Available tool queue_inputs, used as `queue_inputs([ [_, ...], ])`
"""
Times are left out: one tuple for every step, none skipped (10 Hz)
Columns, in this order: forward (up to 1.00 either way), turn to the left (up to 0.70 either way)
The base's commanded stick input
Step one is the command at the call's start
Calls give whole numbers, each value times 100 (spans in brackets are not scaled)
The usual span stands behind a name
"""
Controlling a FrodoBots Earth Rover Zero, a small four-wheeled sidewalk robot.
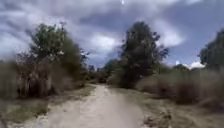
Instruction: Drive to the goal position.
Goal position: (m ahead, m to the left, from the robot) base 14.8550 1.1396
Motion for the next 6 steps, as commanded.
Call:
queue_inputs([
  [85, 0],
  [85, 0],
  [85, 0],
  [85, 0],
  [85, 16],
  [85, 29],
])
